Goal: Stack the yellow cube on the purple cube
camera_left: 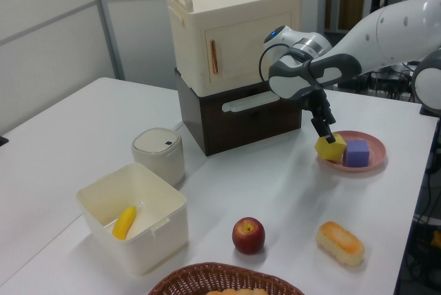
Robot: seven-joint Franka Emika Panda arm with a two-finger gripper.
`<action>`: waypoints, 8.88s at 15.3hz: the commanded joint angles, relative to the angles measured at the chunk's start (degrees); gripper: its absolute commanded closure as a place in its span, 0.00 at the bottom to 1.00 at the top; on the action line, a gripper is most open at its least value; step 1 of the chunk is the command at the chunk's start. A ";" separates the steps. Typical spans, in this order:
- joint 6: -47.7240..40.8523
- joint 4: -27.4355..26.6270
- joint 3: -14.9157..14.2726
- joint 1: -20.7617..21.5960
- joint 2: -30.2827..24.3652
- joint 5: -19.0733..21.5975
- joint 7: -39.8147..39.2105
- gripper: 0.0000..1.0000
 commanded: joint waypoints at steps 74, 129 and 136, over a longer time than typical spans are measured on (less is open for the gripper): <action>6.41 -5.49 -0.21 1.29 -18.99 3.81 -6.40 0.00; 4.08 -5.86 4.79 -13.74 -10.38 3.81 -59.75 0.64; -0.08 -5.85 9.72 -13.21 -10.56 3.90 -53.78 0.64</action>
